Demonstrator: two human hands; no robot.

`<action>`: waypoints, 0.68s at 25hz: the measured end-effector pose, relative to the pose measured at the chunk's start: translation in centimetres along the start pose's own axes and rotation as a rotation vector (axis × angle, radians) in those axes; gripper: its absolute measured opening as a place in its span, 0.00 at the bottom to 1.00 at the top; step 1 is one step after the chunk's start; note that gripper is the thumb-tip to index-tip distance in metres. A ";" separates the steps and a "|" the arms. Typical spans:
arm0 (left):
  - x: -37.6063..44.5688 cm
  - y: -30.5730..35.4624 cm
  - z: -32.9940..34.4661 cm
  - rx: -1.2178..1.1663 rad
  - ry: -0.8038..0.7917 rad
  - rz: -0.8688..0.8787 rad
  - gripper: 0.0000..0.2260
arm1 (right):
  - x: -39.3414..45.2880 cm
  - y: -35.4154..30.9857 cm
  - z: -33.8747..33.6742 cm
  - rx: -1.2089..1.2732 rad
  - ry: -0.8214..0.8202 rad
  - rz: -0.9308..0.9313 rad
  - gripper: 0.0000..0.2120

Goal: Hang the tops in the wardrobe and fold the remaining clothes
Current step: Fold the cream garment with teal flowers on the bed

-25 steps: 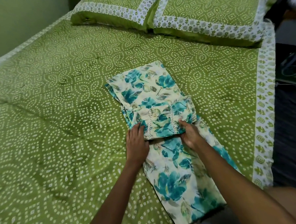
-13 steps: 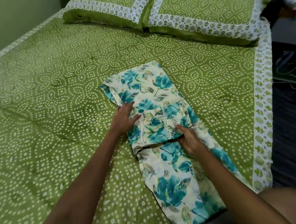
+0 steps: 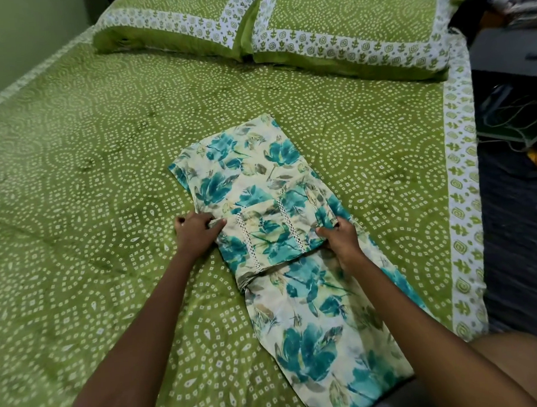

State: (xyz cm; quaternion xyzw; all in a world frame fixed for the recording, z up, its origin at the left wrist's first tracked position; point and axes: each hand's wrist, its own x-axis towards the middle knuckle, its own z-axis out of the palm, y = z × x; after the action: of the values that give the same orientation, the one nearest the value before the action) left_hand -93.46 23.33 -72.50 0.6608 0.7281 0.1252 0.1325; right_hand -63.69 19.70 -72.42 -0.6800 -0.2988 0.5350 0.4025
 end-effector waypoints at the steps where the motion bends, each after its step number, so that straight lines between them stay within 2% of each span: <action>1: 0.0 0.6 0.3 0.028 0.047 -0.038 0.17 | -0.1 0.1 0.0 -0.052 0.023 -0.041 0.16; 3: 0.3 1.3 0.7 0.039 0.088 -0.075 0.17 | -0.6 0.1 -0.2 -0.080 0.077 -0.083 0.13; 5: 0.5 1.1 0.4 0.053 0.088 -0.138 0.18 | -1.1 0.1 -0.7 -0.089 0.130 -0.085 0.14; 7: 0.4 1.3 -0.8 0.097 0.123 -0.231 0.18 | -1.6 0.1 -0.6 -0.198 0.255 -0.142 0.16; 8: 0.1 2.0 -1.2 0.086 0.177 -0.222 0.16 | -2.0 -0.1 0.0 -0.330 0.358 -0.263 0.16; 9: -0.5 3.3 -1.4 0.035 0.238 -0.145 0.14 | -2.5 -0.5 1.0 -0.474 0.456 -0.440 0.16; 10: -1.2 5.1 -1.1 -0.036 0.279 -0.021 0.13 | -2.8 -0.8 2.4 -0.567 0.482 -0.637 0.17; 11: -2.4 6.9 -0.3 -0.087 0.261 0.097 0.13 | -2.9 -1.0 3.8 -0.632 0.364 -0.771 0.18; 12: -3.6 8.3 1.0 -0.090 0.182 0.173 0.16 | -2.7 -0.8 5.1 -0.709 0.134 -0.821 0.20; 13: -4.6 9.1 2.5 -0.034 0.068 0.198 0.19 | -2.3 -0.1 5.9 -0.840 -0.112 -0.800 0.23; 14: -5.5 9.3 3.9 0.051 -0.032 0.181 0.22 | -1.4 0.9 6.2 -1.008 -0.280 -0.769 0.25; 15: -6.0 9.1 5.1 0.132 -0.085 0.150 0.26 | -0.3 1.8 6.0 -1.142 -0.333 -0.777 0.28; 17: -6.1 8.4 6.2 0.208 -0.079 0.111 0.33 | 1.2 3.1 5.4 -1.251 -0.259 -0.838 0.34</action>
State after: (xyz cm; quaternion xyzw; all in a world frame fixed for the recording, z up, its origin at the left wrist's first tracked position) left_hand -82.84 18.11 -75.16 0.7147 0.6936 0.0301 0.0847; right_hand -68.65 20.42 -76.26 -0.5429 -0.8241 0.1441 0.0735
